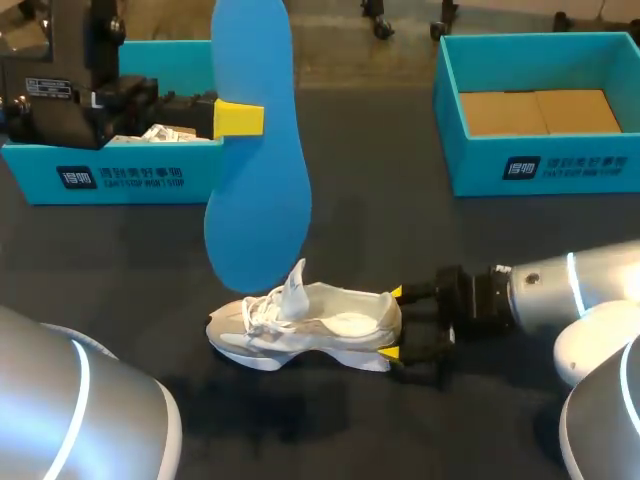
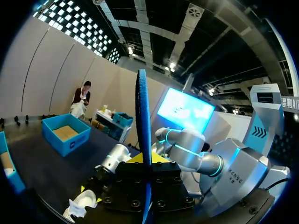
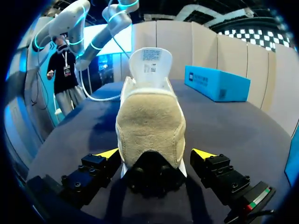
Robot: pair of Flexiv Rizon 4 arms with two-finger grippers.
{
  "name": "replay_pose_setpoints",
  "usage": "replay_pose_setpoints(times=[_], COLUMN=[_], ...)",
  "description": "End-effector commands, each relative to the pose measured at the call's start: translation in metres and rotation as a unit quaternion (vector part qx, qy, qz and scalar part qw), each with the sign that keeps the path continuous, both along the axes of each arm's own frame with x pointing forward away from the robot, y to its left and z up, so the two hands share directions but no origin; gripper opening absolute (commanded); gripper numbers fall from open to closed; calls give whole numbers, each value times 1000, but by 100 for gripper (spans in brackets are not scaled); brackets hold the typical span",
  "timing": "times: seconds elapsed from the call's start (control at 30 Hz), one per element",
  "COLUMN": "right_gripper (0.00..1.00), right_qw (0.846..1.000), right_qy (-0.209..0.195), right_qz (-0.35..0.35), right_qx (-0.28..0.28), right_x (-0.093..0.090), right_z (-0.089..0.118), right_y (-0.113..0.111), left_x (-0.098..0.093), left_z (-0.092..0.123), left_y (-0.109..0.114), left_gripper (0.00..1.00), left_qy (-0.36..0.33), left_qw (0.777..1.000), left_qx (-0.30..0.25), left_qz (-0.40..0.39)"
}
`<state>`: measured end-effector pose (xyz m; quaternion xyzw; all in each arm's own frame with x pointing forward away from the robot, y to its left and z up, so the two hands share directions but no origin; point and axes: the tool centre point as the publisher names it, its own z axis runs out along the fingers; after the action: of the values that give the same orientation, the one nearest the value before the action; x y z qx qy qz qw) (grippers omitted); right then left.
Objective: Take the shoe out of the shoebox, open the shoe tongue, remove and reinsert the insole, then place the shoe into the shoebox
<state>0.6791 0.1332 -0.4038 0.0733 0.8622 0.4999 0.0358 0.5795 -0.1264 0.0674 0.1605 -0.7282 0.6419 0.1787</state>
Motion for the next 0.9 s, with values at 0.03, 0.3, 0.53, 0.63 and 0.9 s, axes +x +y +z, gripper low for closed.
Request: replay_pose_setpoints(times=[0.03,0.3,0.53,0.63,0.9], right_gripper=[100,100,100,100,100], right_qw=[995,969,921,900,854], right_qy=[25,80,120,117,138], right_qz=[5,13,-8,-19,-13], right_qx=[-91,-232,-369,-420,-501], right_x=[-3,-12,-18,-19,-19], right_z=[20,47,68,77,91], right_y=[-10,-12,-3,0,10], left_x=[4,4,4,4,4], left_z=[1,1,1,1,1], left_y=[-3,-3,-3,-3,-3], left_gripper=[0,0,0,0,0], left_qy=[0,0,0,0,0], left_qw=[1000,1000,1000,1000,1000], left_qx=[1,1,1,1,1], left_qz=[-3,-3,-3,-3,-3])
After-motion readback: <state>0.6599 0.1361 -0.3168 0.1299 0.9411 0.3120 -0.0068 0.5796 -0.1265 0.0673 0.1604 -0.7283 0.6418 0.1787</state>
